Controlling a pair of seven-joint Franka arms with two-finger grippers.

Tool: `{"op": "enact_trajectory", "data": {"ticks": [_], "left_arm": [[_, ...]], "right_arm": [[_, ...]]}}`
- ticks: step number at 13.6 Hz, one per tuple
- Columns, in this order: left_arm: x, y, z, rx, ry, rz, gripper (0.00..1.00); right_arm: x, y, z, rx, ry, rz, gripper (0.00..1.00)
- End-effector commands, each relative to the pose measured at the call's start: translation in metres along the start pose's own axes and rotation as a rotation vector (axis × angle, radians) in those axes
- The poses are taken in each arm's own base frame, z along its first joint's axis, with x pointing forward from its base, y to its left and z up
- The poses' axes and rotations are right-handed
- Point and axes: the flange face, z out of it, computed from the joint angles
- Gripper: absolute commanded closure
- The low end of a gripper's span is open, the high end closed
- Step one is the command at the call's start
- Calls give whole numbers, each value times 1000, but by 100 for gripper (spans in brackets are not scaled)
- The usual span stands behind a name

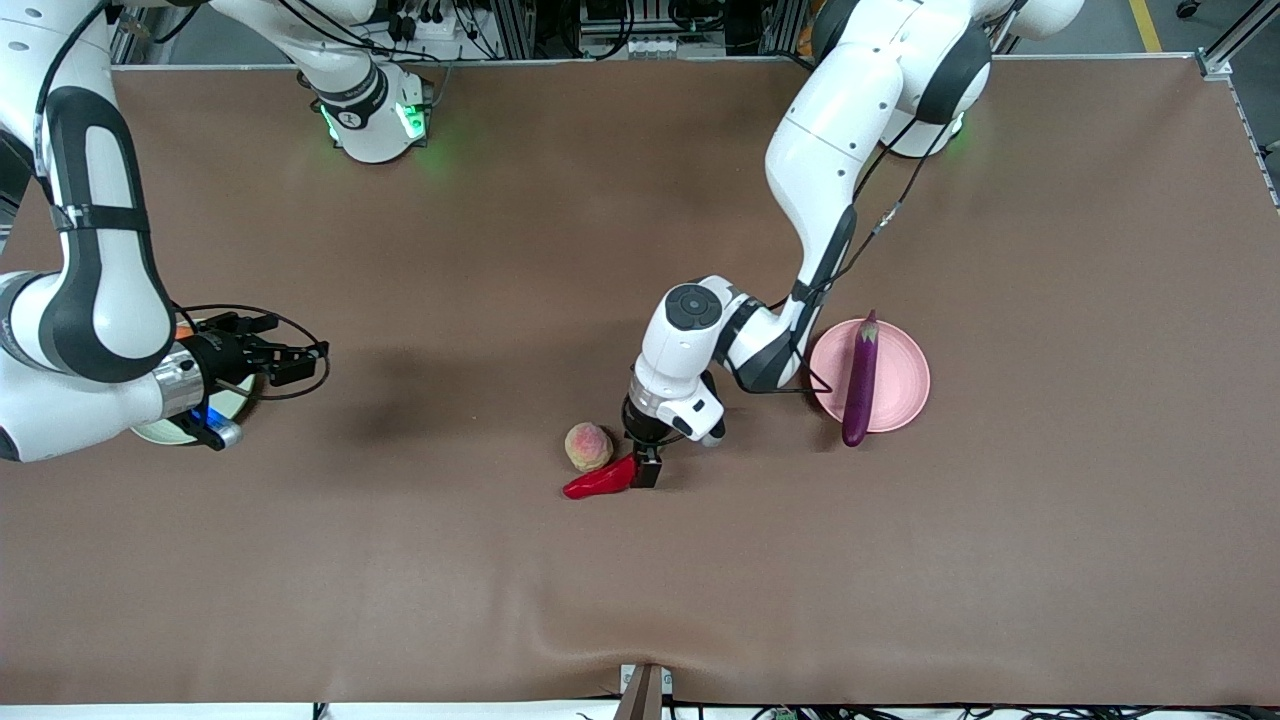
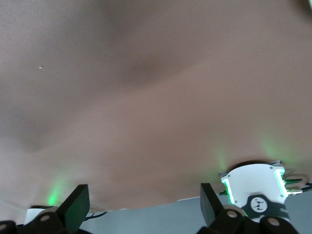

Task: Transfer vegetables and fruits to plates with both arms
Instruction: 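Grasp the red chili with the left gripper while the right gripper releases the apple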

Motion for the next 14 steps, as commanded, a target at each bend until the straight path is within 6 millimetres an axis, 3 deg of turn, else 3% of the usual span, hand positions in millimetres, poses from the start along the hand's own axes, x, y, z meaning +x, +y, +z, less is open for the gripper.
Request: {"op": "enact_trajectory", "data": {"ticks": [1, 5, 7, 8, 11, 14], "left_arm": [[-4, 2, 6, -26, -9, -8, 0], [-1, -6, 17, -49, -5, 14, 1], [0, -6, 18, -48, -4, 14, 95], [-1, -4, 16, -50, -6, 12, 100], [-5, 3, 5, -59, -12, 16, 100], [-9, 29, -26, -78, -21, -4, 100]], "right_arm": [[-20, -23, 1, 18, -7, 30, 0], [-34, -54, 8, 11, 6, 71, 0], [-39, -67, 11, 7, 15, 95, 0], [-43, -73, 14, 11, 10, 96, 0], [-44, -82, 13, 54, 13, 121, 0], [-53, -103, 16, 114, -11, 142, 0]]}}
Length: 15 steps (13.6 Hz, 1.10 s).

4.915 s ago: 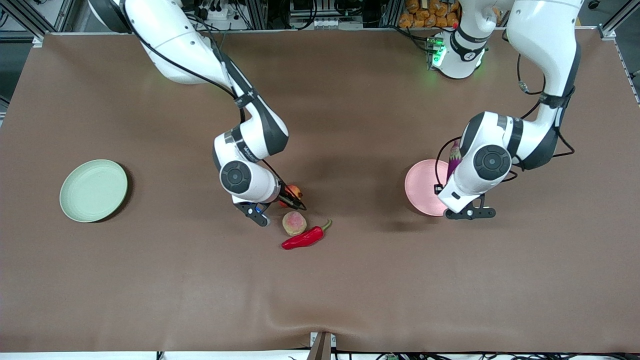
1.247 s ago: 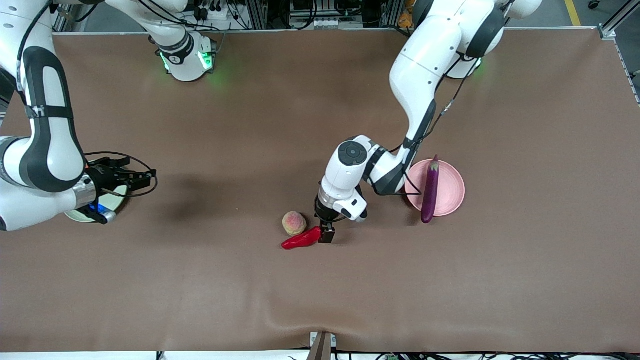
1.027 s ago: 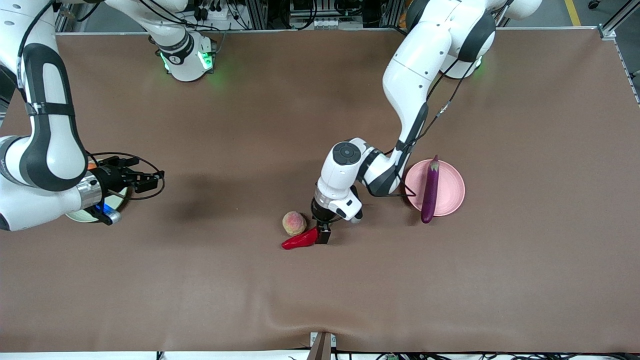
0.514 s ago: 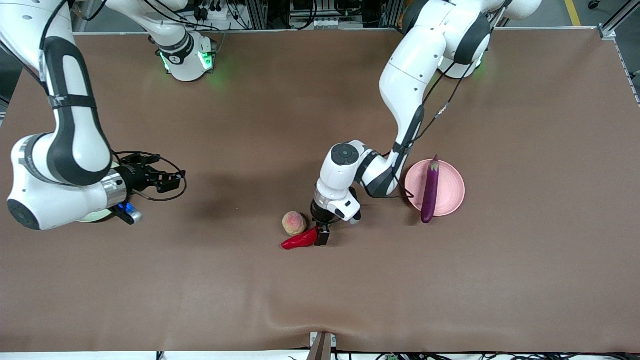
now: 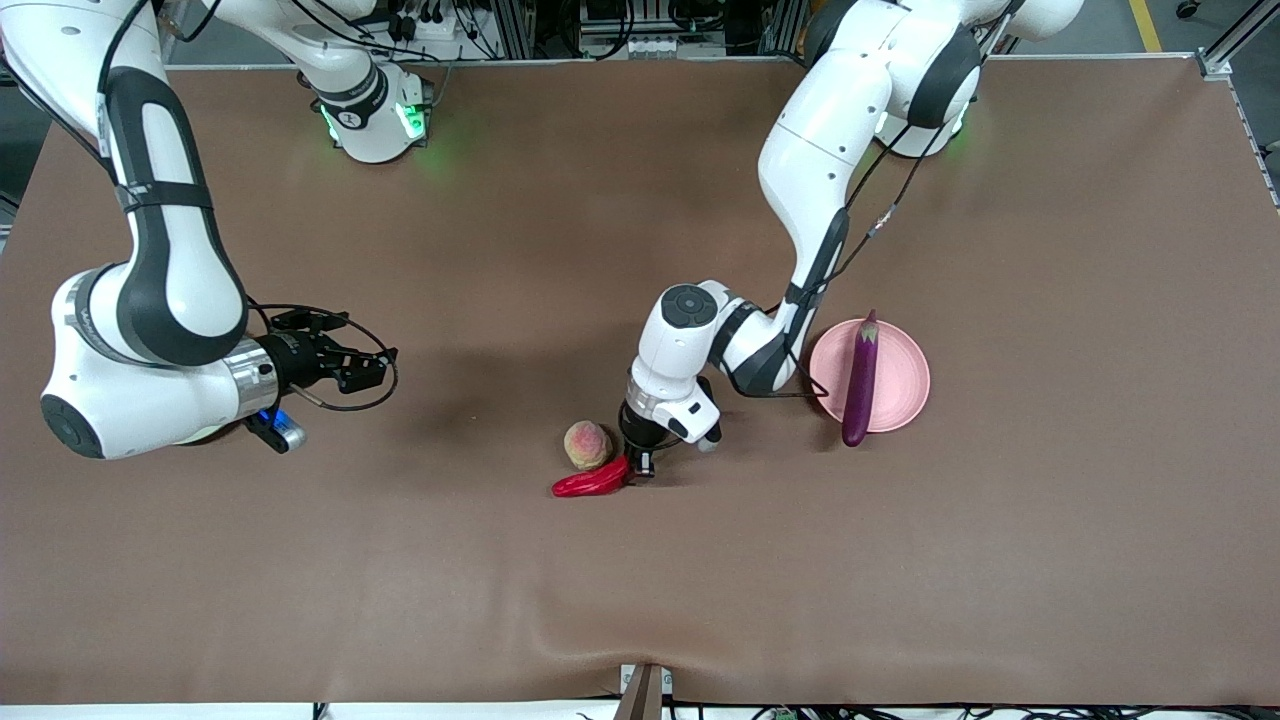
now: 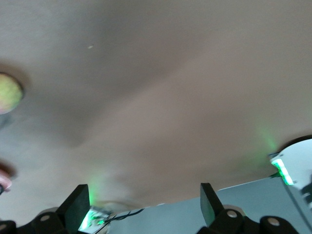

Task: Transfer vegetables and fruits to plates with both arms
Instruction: 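Carry the chili toward the pink plate while the right gripper grasps the peach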

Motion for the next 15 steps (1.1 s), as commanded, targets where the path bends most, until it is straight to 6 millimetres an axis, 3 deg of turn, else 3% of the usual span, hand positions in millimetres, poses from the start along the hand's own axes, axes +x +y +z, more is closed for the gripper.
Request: {"op": "enact_trajectory", "data": {"ticks": [1, 5, 7, 10, 12, 14, 15], "left_arm": [[1, 35, -32, -11, 10, -41, 100], [24, 92, -83, 17, 87, -56, 100], [43, 109, -100, 98, 148, 9, 100], [80, 134, -133, 246, 222, 136, 100], [106, 147, -155, 375, 199, 296, 100], [133, 161, -181, 473, 176, 424, 100], [154, 170, -195, 527, 166, 498, 100]], "right_arm": [[-20, -24, 3, 45, 17, 65, 0], [-51, -83, 40, 60, 102, 145, 0], [-58, -106, 54, 99, 151, 194, 0], [-56, -143, 65, 275, 256, 414, 0], [-64, -167, 87, 325, 297, 407, 0], [-53, -181, 112, 362, 319, 454, 0], [-46, -194, 135, 396, 349, 460, 0]]}}
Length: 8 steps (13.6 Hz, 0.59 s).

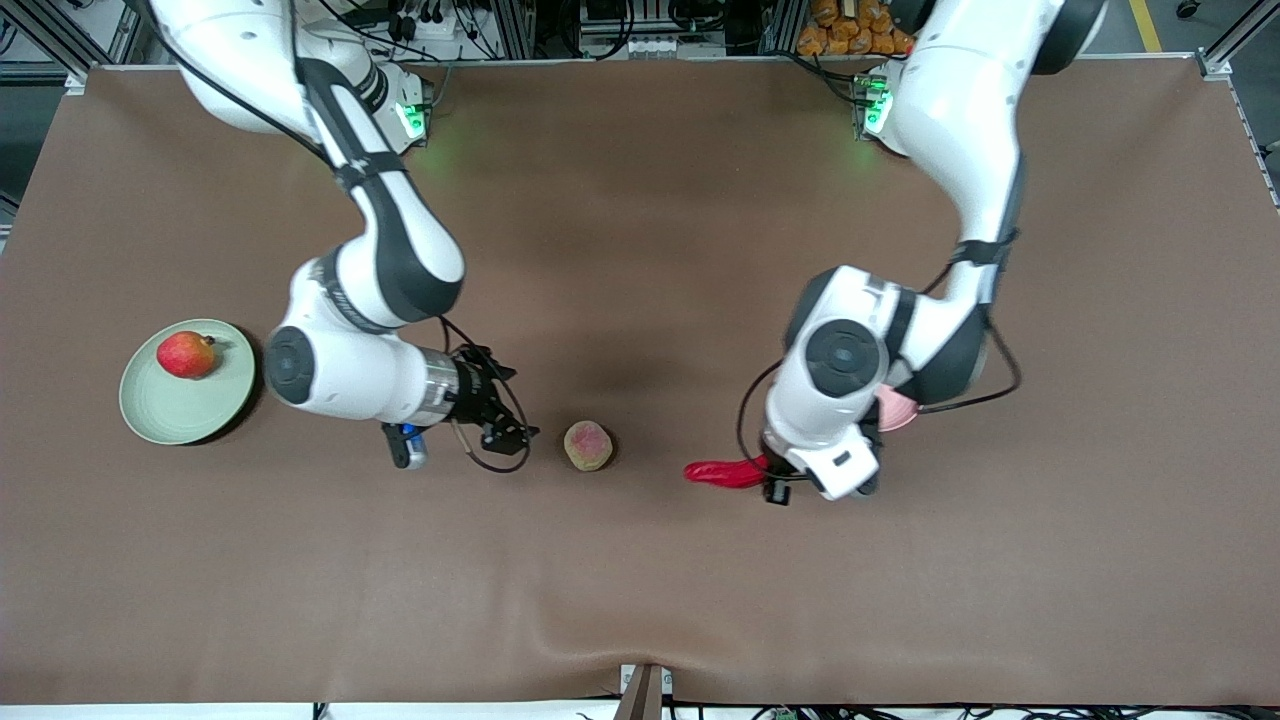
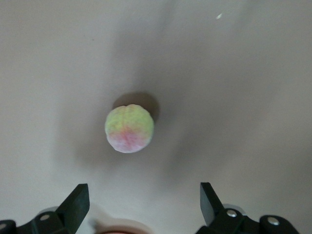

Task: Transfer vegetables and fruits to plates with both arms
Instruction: 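Carry the chili toward the pink plate while the right gripper grasps the peach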

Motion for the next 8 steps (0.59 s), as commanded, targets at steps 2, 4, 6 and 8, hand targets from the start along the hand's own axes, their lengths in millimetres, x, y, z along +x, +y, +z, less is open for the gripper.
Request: {"op": "enact_trajectory", "data": {"ticks": [2, 4, 6, 8], "left_arm": [[74, -28, -35, 168, -62, 305, 100], [104, -38, -31, 248, -93, 470, 100], [119, -49, -16, 337, -113, 619, 100], [131, -53, 7, 419, -69, 751, 100]], "right_arm": [[-9, -12, 77, 125, 65, 46, 0], [-19, -7, 106, 106, 73, 29, 0], [-20, -2, 128, 91, 94, 14, 0], [-16, -2, 143, 128, 116, 6, 0]]}}
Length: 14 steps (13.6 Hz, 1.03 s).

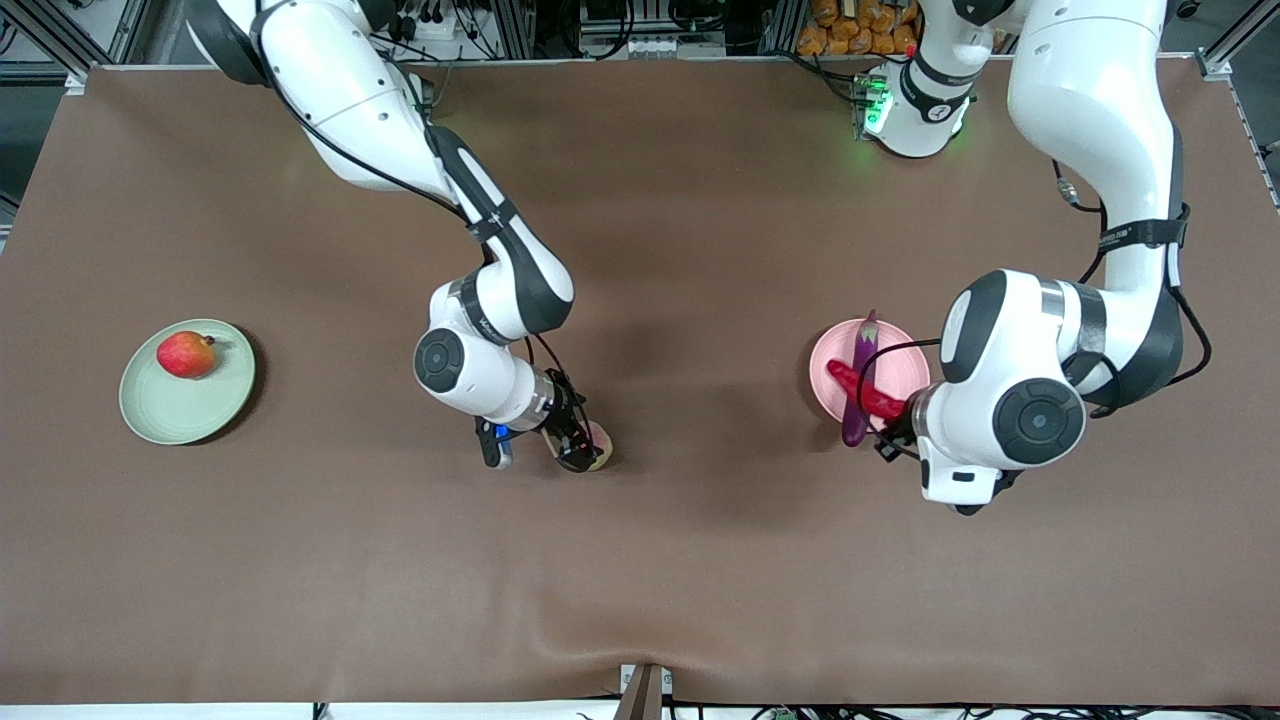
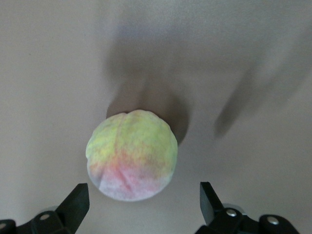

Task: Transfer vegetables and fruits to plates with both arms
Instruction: 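Carry the chili toward the pink plate while the right gripper grasps the peach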

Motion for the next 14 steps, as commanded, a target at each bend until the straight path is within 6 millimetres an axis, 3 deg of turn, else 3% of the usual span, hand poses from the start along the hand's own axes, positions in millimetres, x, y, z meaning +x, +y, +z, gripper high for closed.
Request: {"op": "enact_trajectory", "data": {"ticks": [1, 2, 4, 5, 8, 10, 12, 14], "left_arm": [[7, -1, 28, 129, 37, 176, 100], [12, -3, 34, 172, 58, 250, 100], [16, -1, 56, 260, 66, 389, 100], [16, 3, 68, 298, 67, 440, 100], [10, 22, 106, 384, 78, 503, 100], [-4, 38, 128, 446, 81, 578, 100], [-6, 39, 137, 458, 71, 586, 100], [-8, 40, 138, 460, 69, 588, 100]], "right_arm": [[-6, -1, 13, 53, 35, -16, 0], [-3, -2, 12, 53, 36, -13, 25], [0, -3, 9, 47, 41, -21, 90], [1, -4, 3, 22, 37, -25, 100], [33, -16, -46, -166, 20, -25, 100], [68, -13, -97, -296, -34, -110, 100], [131, 8, -163, -392, -161, -297, 100], [172, 36, -207, -484, -239, -440, 100]]}}
